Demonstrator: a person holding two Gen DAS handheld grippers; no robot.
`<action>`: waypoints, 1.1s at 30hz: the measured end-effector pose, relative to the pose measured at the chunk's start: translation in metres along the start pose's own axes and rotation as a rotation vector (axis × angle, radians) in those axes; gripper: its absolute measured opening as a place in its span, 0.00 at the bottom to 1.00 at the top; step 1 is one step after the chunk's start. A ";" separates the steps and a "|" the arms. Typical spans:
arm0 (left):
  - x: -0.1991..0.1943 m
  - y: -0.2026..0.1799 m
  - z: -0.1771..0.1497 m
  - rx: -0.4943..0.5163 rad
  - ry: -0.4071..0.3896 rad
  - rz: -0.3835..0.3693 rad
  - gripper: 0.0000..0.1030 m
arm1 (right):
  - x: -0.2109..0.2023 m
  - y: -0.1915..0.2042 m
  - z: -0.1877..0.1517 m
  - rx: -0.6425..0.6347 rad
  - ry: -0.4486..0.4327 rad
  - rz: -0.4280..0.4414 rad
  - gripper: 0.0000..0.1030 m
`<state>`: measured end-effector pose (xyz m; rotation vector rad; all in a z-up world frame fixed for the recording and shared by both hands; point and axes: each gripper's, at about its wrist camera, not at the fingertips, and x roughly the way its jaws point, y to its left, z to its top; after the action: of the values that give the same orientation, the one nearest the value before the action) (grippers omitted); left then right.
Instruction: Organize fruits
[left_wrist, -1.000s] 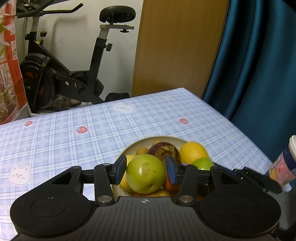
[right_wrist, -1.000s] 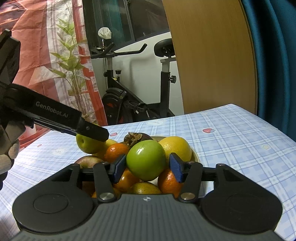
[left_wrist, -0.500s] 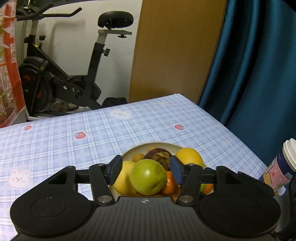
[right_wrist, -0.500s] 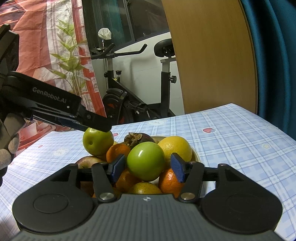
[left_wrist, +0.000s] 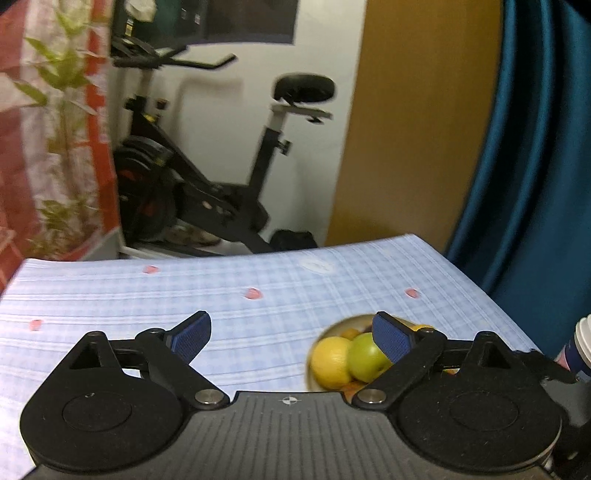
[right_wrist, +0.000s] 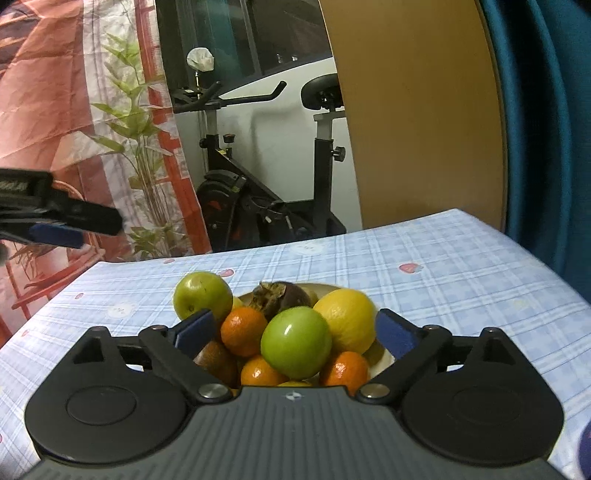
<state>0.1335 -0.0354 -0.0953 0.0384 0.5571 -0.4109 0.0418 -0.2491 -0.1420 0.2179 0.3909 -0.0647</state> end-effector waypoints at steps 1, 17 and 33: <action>-0.008 0.002 0.000 0.001 -0.011 0.014 0.93 | -0.003 0.001 0.003 0.001 0.000 0.002 0.97; -0.115 0.021 0.011 0.009 -0.090 0.229 0.93 | -0.061 0.060 0.078 -0.023 0.105 0.025 1.00; -0.165 0.035 0.020 -0.061 -0.129 0.280 0.93 | -0.089 0.117 0.102 -0.103 0.104 0.053 1.00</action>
<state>0.0305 0.0550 0.0046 0.0308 0.4290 -0.1225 0.0098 -0.1559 0.0078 0.1303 0.4910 0.0187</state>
